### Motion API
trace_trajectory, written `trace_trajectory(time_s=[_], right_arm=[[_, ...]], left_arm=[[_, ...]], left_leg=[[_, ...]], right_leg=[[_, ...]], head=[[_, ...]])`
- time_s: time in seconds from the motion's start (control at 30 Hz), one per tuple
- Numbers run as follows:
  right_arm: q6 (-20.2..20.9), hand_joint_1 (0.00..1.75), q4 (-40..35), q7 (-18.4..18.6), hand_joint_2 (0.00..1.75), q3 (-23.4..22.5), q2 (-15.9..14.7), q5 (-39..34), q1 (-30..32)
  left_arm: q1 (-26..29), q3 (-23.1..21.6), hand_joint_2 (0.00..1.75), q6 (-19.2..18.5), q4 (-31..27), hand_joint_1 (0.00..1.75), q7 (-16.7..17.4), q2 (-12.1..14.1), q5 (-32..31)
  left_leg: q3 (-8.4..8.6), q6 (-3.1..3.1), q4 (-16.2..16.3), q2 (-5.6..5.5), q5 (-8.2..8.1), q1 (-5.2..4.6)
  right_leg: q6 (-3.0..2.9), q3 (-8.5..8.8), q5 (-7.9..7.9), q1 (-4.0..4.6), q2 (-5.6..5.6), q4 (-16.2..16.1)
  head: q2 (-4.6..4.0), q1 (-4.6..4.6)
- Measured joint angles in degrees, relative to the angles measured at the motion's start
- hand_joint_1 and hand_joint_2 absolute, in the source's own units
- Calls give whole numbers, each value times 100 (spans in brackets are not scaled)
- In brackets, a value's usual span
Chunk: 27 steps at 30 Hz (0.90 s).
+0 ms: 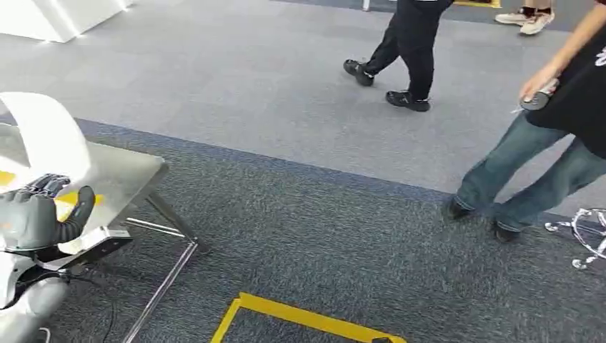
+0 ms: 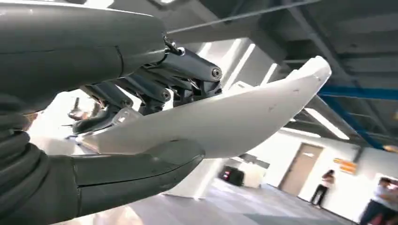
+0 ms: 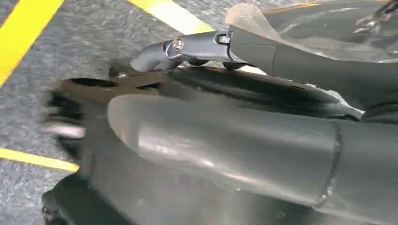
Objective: Take the parts from the cabinet and place them on the table.
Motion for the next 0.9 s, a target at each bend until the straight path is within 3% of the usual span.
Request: trace_trajectory(time_s=[0.03, 0.07, 0.13, 0.17, 0.2, 0.23, 0.33, 0.37, 0.4, 0.43, 0.5, 0.53, 0.57, 0.6, 0.63, 0.67, 0.7, 0.73, 0.87, 0.9], right_arm=[[0, 0, 0, -2, 0, 0, 0, 0, -1], [0, 0, 0, 0, 0, 0, 0, 0, -17], [0, 0, 2, 13, 0, 0, 0, 0, -23], [0, 0, 2, 17, 0, 0, 0, 0, -16], [0, 0, 4, 15, 0, 0, 0, 0, -15], [7, 0, 9, 13, 0, 0, 2, 0, -13], [13, 0, 13, 13, 0, 9, 2, -2, -34], [13, 0, 13, 15, 0, 13, 4, 0, -38], [13, 0, 13, 13, 0, 15, 4, 0, -38], [13, 0, 13, 13, 0, 17, 4, 0, -29], [13, 0, 17, 13, 0, 20, 2, 0, -9], [11, 0, 22, 13, 0, 20, 2, 0, -2], [11, 0, 22, 13, 0, 20, 2, 0, 3], [9, 0, 24, 15, 0, 20, 2, 0, 4], [7, 0, 24, 17, 0, 20, 2, 0, 6], [7, 0, 24, 17, 0, 20, 2, 2, 9], [7, 0, 24, 17, 0, 20, 2, 4, 12], [7, 0, 26, 17, 0, 22, 2, 7, 7], [2, 0, 26, 24, 0, 24, 2, 9, 3], [0, 0, 28, 22, 0, 24, -6, 9, 9]], left_arm=[[9, -11, 175, 0, 4, 175, 0, -5, -5], [13, -13, 175, -2, 9, 175, 0, -7, -2], [10, -13, 175, -2, 11, 175, 0, -13, 0], [9, -13, 175, -2, 11, 175, 0, -18, 9], [5, -13, 175, -4, 13, 175, 0, -20, 9], [-34, -13, 175, -7, 15, 175, 0, -18, 13], [3, -13, 175, -11, 15, 175, 0, -13, 2], [8, -13, 175, -11, 17, 175, 0, 0, 6], [-6, -13, 175, -11, 17, 175, 0, 13, 11], [-33, -13, 175, -11, 17, 175, 0, 8, 13], [-25, -20, 175, -11, 20, 175, 0, -5, 15], [-14, -22, 175, -13, 28, 175, 0, -5, 15], [-8, -22, 175, -15, 33, 175, 0, -5, 15], [-7, -22, 175, -13, 35, 175, 0, -5, 15], [-8, -22, 175, -15, 35, 175, 0, -2, 15], [-11, -20, 175, -15, 35, 175, 0, 4, 17], [-22, -18, 175, -15, 35, 175, 0, 15, 28], [-46, -20, 175, -15, 39, 175, 0, 15, 41], [-44, 0, 175, -11, 42, 175, 11, 87, 76], [-40, 6, 175, -9, 42, 175, 11, 96, 76]], left_leg=[[1, 0, 2, -95, -2, 0], [8, -3, 6, -184, -3, 7], [34, -44, 30, -366, -30, 43], [43, -85, 62, -449, -58, 60], [6, -139, 97, -530, -88, 56], [-53, -163, 197, -602, -99, 64], [-84, -238, 131, -813, -43, 97], [-106, -250, 161, -745, -74, 98], [-156, -277, 307, -338, -156, 44], [-323, -307, 664, -102, -344, 48], [-747, -328, 1542, 14, -709, 74], [-895, -330, 1831, 18, -785, 83], [-917, -324, 1845, 18, -712, 87], [-801, -309, 1606, 29, -509, 86], [-567, -282, 1149, 59, -245, 79], [-295, -243, 628, 166, 4, 57], [-113, -208, 298, 466, -23, -7], [-82, -168, 212, 598, -63, -94], [-48, -83, 82, 322, -70, -77], [34, -55, 19, 264, -38, -27]], right_leg=[[14, -198, -3, 0, 0, 256], [22, -232, 151, -2, 0, 195], [40, 57, 737, -27, 52, -605], [63, 275, 1016, -63, 194, -1123], [93, 396, 951, -111, 580, -1323], [51, 476, 929, -139, 640, -1457], [-50, 480, 928, -92, 425, -1419], [-86, 499, 942, -130, 335, -1447], [-125, 528, 926, -112, 268, -1455], [-161, 548, 908, -94, 172, -1456], [-203, 573, 870, -63, -11, -1456], [-211, 581, 855, -52, -92, -1456], [-212, 597, 840, -44, -174, -1456], [-211, 620, 817, -33, -262, -1456], [-211, 657, 792, -23, -339, -1456], [-209, 699, 764, -16, -407, -1458], [-200, 731, 743, -10, -465, -1473], [-167, 726, 726, 31, -531, -1477], [-48, 870, 668, 60, -806, -1573], [-17, 831, 617, 39, -519, -1501]], head=[[0, 0], [0, -4], [0, 2], [0, -2], [0, 2], [0, 2], [0, 29], [0, 13], [0, -14], [0, -28], [0, -28], [0, -28], [0, -28], [0, -28], [0, -28], [0, -28], [0, -20], [0, -33], [0, -22], [0, -13]])
